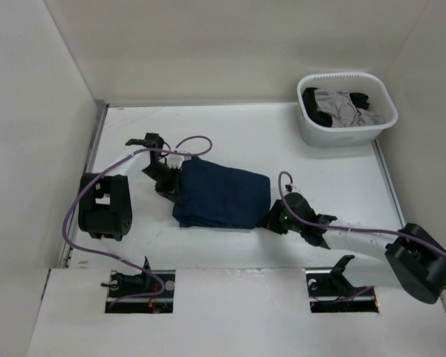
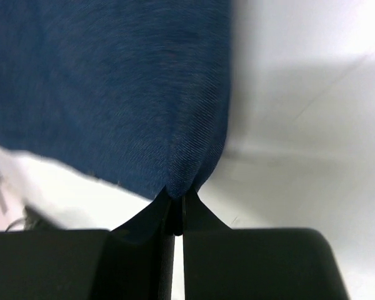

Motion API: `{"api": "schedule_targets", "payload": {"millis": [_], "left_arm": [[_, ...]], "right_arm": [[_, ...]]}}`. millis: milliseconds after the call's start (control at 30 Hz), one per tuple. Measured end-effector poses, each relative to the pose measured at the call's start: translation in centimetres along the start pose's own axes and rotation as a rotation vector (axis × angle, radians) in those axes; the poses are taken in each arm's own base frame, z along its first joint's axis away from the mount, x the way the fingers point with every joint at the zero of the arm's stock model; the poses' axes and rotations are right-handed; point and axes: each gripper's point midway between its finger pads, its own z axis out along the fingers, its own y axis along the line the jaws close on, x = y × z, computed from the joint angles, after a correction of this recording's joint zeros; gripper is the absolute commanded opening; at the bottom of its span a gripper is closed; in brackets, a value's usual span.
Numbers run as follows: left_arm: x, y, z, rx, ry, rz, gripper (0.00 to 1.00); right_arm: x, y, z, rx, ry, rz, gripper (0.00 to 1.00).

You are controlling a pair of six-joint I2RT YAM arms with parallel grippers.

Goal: Fold and stack the trousers
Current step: Fold the trousers

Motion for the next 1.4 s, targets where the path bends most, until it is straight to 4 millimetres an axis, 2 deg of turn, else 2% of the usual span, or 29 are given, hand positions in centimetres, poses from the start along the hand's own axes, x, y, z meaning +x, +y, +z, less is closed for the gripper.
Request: {"api": "schedule_targets", "payload": {"millis": [100,200,267,300,333,367,400,467,533,600,733,833,967,1033,1100,1200,1267,1300,1400], "left_arm": [[-0.7,-0.7,-1.2,0.002,-0.017,0.024,0.04],[1.4,-1.1,-1.5,0.000,0.029,0.032,0.13],[4.0,-0.6,-0.9,-0.007,0.102,0.008,0.26],[5.5,-0.2,-0.5,-0.012,0.148,-0.018,0.37],[6.7,0.3,-0.3,-0.016,0.186,-0.042,0.43],[7.9,0.8,-0.1,-0.020,0.223,-0.072,0.47],[8.5,1.4,-0.1,-0.027,0.245,-0.098,0.48],[8.7,2.3,-0.4,-0.048,0.246,-0.123,0.50],[8.1,3.1,-1.1,-0.071,0.226,-0.129,0.51],[6.6,3.9,-2.2,-0.097,0.181,-0.119,0.54],[2.3,5.2,-4.9,-0.141,0.036,-0.066,0.55],[-0.1,5.6,-6.0,-0.149,-0.050,-0.039,0.54],[-2.1,5.8,-4.9,-0.136,-0.091,-0.038,0.54],[-2.7,5.8,-3.3,-0.113,-0.075,-0.047,0.53],[-3.0,5.5,-1.6,-0.086,-0.049,-0.048,0.48],[-2.9,4.7,0.4,-0.057,-0.010,-0.042,0.22],[-3.1,4.4,1.1,-0.052,-0.003,-0.037,0.14],[-3.3,4.3,1.3,-0.051,-0.004,-0.041,0.13],[-4.7,4.8,1.2,-0.055,-0.026,-0.069,0.14]], "right_arm": [[1.7,1.1,-1.0,-0.046,0.031,0.014,0.04],[2.9,1.7,-2.0,-0.075,0.051,0.030,0.13],[3.5,1.7,-2.7,-0.087,0.062,0.043,0.34],[3.8,1.6,-3.0,-0.091,0.066,0.049,0.50],[3.9,1.4,-3.3,-0.092,0.069,0.057,0.66],[4.1,1.1,-3.6,-0.093,0.071,0.057,1.00],[4.2,0.9,-4.0,-0.094,0.073,0.064,1.00],[3.8,0.8,-4.7,-0.103,0.064,0.061,1.00],[2.5,0.6,-5.3,-0.108,0.026,0.075,1.00],[0.7,0.1,-5.7,-0.102,-0.030,0.088,1.00],[-2.8,-0.8,-5.6,-0.059,-0.107,0.098,1.00],[-4.4,-0.9,-4.4,-0.028,-0.103,0.080,1.00],[-4.6,-0.5,-1.3,-0.005,-0.029,0.046,0.99],[-4.3,-0.2,0.3,-0.008,0.020,0.038,0.86],[-4.5,0.7,1.6,-0.036,0.046,0.031,0.71],[-4.3,1.2,2.8,-0.054,0.074,0.029,0.41],[-4.2,1.2,3.1,-0.058,0.082,0.031,0.24],[-4.2,1.2,3.3,-0.060,0.086,0.036,0.18],[-4.9,1.4,4.1,-0.062,0.085,0.047,0.14]]}}
